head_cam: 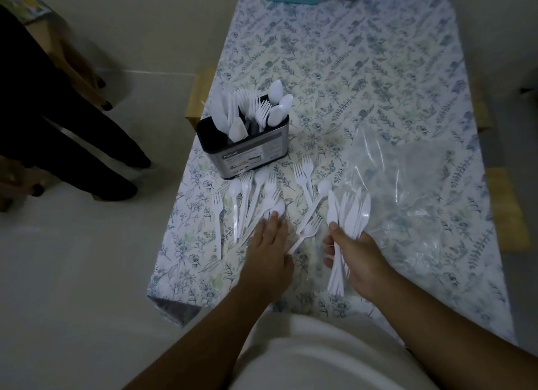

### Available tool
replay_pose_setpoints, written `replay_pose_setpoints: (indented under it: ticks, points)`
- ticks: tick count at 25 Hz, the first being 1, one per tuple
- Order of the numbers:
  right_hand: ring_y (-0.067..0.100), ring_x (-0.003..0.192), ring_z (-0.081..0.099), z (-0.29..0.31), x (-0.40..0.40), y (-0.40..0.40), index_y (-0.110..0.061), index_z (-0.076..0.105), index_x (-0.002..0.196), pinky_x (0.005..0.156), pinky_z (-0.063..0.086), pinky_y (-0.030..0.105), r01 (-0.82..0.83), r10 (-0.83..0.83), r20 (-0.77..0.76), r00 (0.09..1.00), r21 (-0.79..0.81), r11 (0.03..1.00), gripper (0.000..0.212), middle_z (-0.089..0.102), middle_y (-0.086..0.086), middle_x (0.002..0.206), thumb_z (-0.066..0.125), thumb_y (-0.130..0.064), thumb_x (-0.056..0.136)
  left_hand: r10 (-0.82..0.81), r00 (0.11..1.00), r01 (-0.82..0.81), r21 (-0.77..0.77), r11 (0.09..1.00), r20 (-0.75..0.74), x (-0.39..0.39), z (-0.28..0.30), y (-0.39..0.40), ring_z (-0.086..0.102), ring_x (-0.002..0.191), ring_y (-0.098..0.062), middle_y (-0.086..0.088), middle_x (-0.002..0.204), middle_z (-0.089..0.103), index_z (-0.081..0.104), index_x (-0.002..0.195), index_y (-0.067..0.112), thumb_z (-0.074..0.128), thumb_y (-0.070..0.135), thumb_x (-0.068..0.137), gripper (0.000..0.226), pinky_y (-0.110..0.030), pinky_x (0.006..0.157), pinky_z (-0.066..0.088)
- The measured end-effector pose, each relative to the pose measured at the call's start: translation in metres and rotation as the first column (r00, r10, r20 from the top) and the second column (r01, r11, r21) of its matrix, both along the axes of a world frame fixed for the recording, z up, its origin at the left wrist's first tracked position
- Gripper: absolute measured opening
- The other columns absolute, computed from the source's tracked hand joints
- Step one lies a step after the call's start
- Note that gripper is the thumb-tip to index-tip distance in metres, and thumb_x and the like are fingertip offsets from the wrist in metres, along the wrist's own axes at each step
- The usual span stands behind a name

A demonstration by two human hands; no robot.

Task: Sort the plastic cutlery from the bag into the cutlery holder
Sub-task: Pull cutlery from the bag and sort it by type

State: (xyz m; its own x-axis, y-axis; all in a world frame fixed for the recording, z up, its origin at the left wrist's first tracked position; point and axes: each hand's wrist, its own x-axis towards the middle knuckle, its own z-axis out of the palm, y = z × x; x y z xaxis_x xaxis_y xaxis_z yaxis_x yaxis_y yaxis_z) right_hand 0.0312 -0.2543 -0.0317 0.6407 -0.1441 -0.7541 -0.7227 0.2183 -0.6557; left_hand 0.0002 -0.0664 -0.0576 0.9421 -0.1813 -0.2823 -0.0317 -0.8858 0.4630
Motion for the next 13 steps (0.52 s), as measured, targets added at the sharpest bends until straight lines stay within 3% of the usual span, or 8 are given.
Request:
replay_pose_setpoints:
  ticks: [2,4,7,9,11,13]
  points:
    - [0.02,0.06,0.055,0.005,0.0,0.003,-0.005,0.067,0.1,0.058,0.051,0.035,0.03,-0.03,0.0,1.0,-0.002,1.0,0.027,0.062,0.008,0.075,0.067,-0.031,0.097,0.054,0.997,-0.053,-0.019,0.998,0.054,-0.002,0.006,0.0,-0.008,0.155,-0.025,-0.004,0.169,-0.001,0.017,0.16,0.019,0.046,0.03,0.099,0.069,-0.042,0.125,0.006]
    - [0.017,0.056,0.051,0.01,0.002,0.006,-0.007,0.068,0.095,0.054,0.048,0.033,0.04,-0.039,0.028,0.999,-0.002,0.999,0.024,0.057,0.005,0.067,0.07,-0.031,0.095,0.079,0.986,-0.069,-0.073,0.995,0.148,-0.003,0.012,0.0,0.015,0.151,-0.025,-0.006,0.164,0.024,0.035,0.153,0.02,0.052,0.024,0.096,0.06,-0.038,0.121,0.018]
    - [0.014,0.051,0.05,0.017,0.005,0.009,-0.008,0.071,0.092,0.053,0.047,0.032,-0.01,0.008,0.087,0.996,0.022,1.0,0.018,0.055,0.004,0.063,0.079,-0.023,0.087,-0.064,0.975,0.085,-0.091,0.992,0.213,-0.008,0.009,0.001,0.044,0.127,-0.023,-0.006,0.141,0.051,0.051,0.142,0.021,0.058,0.012,0.094,0.05,-0.029,0.104,0.042]
    - [0.014,0.051,0.051,0.019,0.007,0.011,-0.005,0.073,0.096,0.053,0.049,0.032,-0.03,0.025,0.1,0.995,0.049,0.998,0.02,0.056,0.005,0.063,0.082,-0.017,0.084,-0.092,0.975,0.115,-0.107,0.988,0.201,-0.011,0.002,0.001,0.053,0.113,-0.025,-0.01,0.127,0.058,0.06,0.133,0.015,0.061,0.005,0.091,0.044,-0.036,0.09,0.056]
    - [0.017,0.053,0.054,0.021,0.009,0.013,-0.003,0.071,0.091,0.056,0.053,0.034,-0.018,0.014,0.064,0.998,0.06,0.998,0.023,0.057,0.005,0.061,0.082,-0.022,0.084,-0.045,0.973,0.072,-0.114,0.991,0.227,-0.01,0.0,0.003,0.058,0.105,-0.027,-0.013,0.118,0.062,0.064,0.129,0.009,0.064,0.004,0.088,0.041,-0.041,0.08,0.059]
    - [0.02,0.056,0.058,0.021,0.012,0.014,-0.005,0.068,0.085,0.064,0.058,0.04,-0.003,0.003,0.005,1.0,0.095,0.995,0.029,0.059,0.005,0.061,0.078,-0.032,0.087,0.03,0.961,-0.01,-0.076,0.997,0.276,-0.006,0.008,0.011,0.056,0.108,-0.024,-0.008,0.119,0.061,0.062,0.132,0.012,0.063,0.016,0.09,0.043,-0.04,0.086,0.057]
